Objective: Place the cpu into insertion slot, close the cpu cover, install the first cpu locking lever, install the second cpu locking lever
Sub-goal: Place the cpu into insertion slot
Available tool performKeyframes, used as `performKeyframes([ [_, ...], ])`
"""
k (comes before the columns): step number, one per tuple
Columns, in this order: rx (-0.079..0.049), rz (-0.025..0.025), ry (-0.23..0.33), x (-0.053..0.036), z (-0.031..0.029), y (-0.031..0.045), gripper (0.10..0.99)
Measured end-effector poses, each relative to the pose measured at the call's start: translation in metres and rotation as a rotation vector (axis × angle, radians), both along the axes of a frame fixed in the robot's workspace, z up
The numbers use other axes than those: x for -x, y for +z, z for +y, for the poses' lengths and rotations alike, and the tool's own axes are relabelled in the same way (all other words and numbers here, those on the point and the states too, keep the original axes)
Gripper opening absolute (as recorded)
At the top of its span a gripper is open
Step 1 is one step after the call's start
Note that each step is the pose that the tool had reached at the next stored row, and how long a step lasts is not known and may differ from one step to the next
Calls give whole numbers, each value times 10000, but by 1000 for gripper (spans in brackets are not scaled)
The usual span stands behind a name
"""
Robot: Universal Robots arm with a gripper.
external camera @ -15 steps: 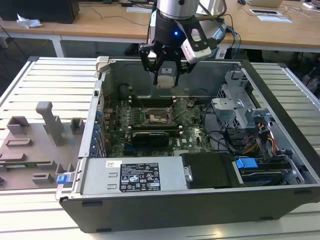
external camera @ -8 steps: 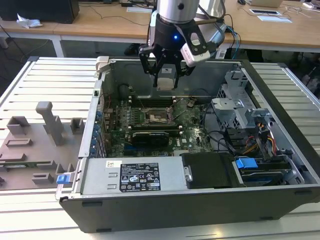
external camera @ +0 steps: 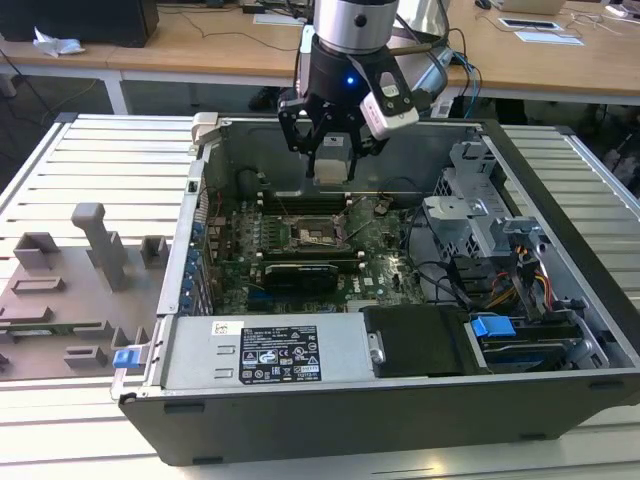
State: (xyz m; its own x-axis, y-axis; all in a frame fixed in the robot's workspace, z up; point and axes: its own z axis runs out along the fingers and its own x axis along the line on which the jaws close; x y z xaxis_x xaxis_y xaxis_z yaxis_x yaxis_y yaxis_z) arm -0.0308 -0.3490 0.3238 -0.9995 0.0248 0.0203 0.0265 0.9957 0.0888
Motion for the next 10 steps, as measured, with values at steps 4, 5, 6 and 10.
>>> performKeyframes([
  [4,0,0,0,0,0,-21,545],
  [5,0,0,0,0,0,-32,545],
  [6,-1,0,1,0,0,-44,545],
  [10,-1,0,0,0,0,-67,545],
])
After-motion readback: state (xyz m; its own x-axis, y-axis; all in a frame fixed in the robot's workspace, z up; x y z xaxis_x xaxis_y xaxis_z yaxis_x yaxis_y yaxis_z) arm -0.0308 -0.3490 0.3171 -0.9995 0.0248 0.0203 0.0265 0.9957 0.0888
